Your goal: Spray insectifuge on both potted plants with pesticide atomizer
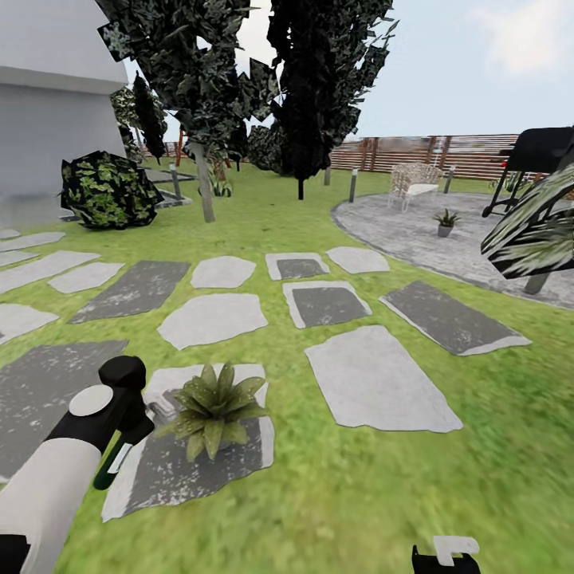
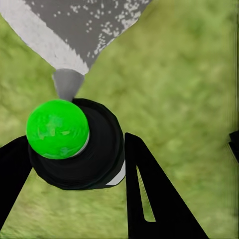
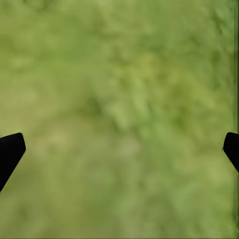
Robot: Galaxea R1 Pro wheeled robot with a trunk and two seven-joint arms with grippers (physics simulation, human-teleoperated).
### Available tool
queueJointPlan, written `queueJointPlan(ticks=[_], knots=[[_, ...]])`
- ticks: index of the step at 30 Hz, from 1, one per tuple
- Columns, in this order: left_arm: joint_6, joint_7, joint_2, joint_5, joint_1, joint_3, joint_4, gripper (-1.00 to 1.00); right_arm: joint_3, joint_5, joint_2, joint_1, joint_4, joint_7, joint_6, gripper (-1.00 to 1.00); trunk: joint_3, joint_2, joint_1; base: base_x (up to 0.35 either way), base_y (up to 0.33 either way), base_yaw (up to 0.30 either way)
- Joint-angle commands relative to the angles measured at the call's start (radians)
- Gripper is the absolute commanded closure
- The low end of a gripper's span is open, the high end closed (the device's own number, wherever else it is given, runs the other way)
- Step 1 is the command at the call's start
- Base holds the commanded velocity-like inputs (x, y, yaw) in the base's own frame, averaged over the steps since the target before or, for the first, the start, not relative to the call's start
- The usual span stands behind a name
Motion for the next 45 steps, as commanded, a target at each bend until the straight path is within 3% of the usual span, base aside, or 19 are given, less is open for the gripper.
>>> queueJointPlan(ticks=[1,11,17,19,21,23,27,30,31,34,45], knots=[[0.010,-0.010,0.001,-0.008,-0.001,-0.003,-0.001,1.00,-0.008,0.011,0.000,-0.001,0.001,-0.003,-0.003,-1.00,-0.001,0.000,0.000,0.159,-0.228,0.000],[0.011,-0.010,0.001,-0.009,0.000,-0.003,0.000,1.00,-0.008,0.011,0.002,-0.001,0.001,-0.004,-0.003,-1.00,-0.001,0.000,0.000,0.075,-0.255,0.172],[0.012,-0.008,0.000,-0.006,0.049,-0.001,-0.001,1.00,-0.008,0.011,0.002,-0.001,0.001,-0.004,-0.003,-1.00,-0.001,0.000,0.000,0.001,-0.272,0.009],[0.012,-0.008,0.000,-0.006,0.052,0.017,-0.010,1.00,-0.008,0.011,0.002,-0.001,0.001,-0.004,-0.003,-1.00,-0.001,0.000,0.000,0.050,-0.269,0.001],[0.012,-0.005,0.002,-0.007,0.054,0.070,-0.016,1.00,-0.008,0.011,0.002,-0.001,0.001,-0.004,-0.003,-1.00,-0.001,0.000,0.000,0.100,-0.171,0.000],[0.011,0.043,0.004,-0.007,0.054,0.126,-0.017,1.00,-0.008,0.011,0.002,-0.001,0.001,-0.004,-0.003,-1.00,-0.001,0.000,0.000,0.033,-0.046,0.000],[0.009,0.107,0.004,-0.006,0.054,0.157,-0.011,1.00,-0.007,0.011,0.002,-0.001,0.001,-0.004,-0.003,-1.00,-0.001,0.000,0.000,0.008,-0.011,0.004],[0.008,0.117,0.000,0.019,0.055,0.161,-0.003,1.00,-0.007,0.011,0.002,-0.001,0.001,-0.004,-0.003,-1.00,-0.001,0.000,0.000,0.001,-0.001,0.137],[0.008,0.118,0.000,0.054,0.055,0.161,-0.002,1.00,-0.007,0.011,0.002,-0.001,0.001,-0.004,-0.003,-1.00,-0.001,0.000,0.000,0.000,0.000,0.241],[0.006,0.122,0.000,0.097,0.055,0.158,-0.002,1.00,-0.007,0.011,0.002,-0.001,0.001,-0.004,-0.003,-1.00,-0.001,0.000,0.000,0.020,-0.068,0.169],[0.002,0.125,0.001,0.101,0.055,0.149,-0.015,1.00,-0.008,0.012,-0.004,-0.001,0.001,-0.004,-0.004,-1.00,-0.001,0.000,0.000,0.070,-0.249,0.012]])
